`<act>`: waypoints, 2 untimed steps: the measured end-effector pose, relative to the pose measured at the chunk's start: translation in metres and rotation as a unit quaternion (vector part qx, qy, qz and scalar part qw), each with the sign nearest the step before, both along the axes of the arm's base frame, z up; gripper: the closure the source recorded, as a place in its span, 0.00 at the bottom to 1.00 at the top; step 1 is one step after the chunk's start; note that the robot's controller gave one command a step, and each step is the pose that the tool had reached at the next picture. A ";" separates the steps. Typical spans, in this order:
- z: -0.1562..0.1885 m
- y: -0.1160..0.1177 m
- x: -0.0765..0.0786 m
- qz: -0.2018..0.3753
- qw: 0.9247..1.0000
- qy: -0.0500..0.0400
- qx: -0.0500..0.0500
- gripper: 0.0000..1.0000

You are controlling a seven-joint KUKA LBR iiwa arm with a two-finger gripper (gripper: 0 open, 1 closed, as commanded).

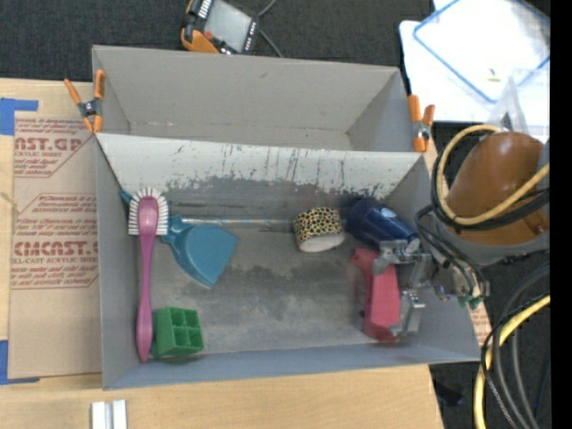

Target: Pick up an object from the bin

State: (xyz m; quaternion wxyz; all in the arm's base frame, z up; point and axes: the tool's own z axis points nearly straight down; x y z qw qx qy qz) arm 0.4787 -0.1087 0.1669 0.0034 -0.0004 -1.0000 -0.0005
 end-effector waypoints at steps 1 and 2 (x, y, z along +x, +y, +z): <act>0.003 0.001 0.002 0.001 1.000 -0.004 -0.001 0.00; -0.093 -0.026 0.021 0.247 0.969 0.003 0.000 0.00</act>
Offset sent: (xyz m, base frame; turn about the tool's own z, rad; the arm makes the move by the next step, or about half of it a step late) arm 0.0209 -0.0241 -0.0969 -0.4992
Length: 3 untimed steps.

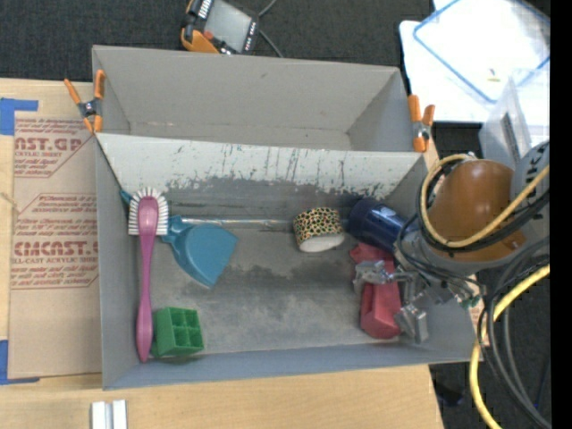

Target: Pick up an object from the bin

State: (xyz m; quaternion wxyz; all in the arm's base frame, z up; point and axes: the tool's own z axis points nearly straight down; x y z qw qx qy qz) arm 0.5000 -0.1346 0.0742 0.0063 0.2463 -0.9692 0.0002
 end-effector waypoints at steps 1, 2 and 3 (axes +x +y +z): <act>0.059 0.008 -0.017 -0.013 1.000 -0.008 0.002 0.00; 0.024 -0.012 0.006 0.093 0.996 -0.004 0.002 0.00; -0.005 0.009 0.010 0.238 0.971 -0.007 0.009 0.00</act>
Offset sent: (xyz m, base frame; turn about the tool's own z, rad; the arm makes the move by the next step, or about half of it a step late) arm 0.0055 -0.0140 0.0258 -0.1868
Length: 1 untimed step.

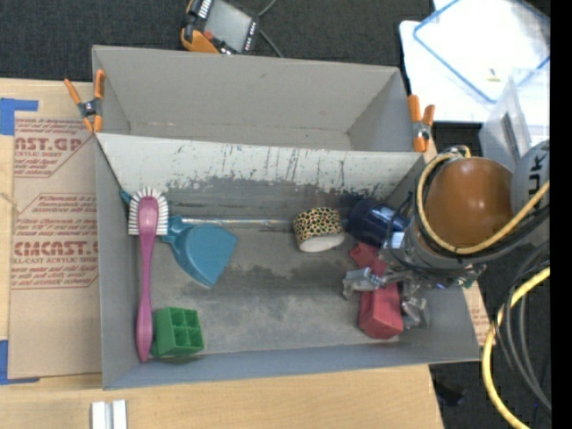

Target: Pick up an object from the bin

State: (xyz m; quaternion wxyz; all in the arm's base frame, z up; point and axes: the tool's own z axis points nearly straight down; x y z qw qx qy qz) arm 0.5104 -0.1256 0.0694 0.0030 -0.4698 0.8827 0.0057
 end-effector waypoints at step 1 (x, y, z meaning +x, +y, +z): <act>0.001 -0.002 0.010 0.005 1.000 0.000 0.000 1.00</act>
Offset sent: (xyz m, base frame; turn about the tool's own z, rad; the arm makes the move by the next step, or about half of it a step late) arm 0.0000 0.0000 0.0000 0.0000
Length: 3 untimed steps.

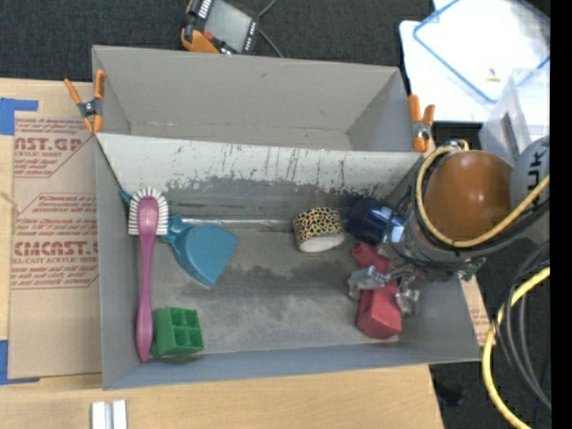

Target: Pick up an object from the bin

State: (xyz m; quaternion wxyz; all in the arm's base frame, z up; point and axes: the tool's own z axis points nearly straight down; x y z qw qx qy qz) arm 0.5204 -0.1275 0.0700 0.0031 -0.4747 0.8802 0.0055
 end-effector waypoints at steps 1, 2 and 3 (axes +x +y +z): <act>0.000 0.000 0.000 0.000 1.000 0.000 0.000 1.00; 0.026 0.001 -0.004 0.001 1.000 0.007 0.001 1.00; 0.062 -0.001 -0.003 0.000 1.000 0.005 0.000 1.00</act>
Offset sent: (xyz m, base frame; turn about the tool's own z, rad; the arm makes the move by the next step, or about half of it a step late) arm 0.0000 0.0000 0.1041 0.0001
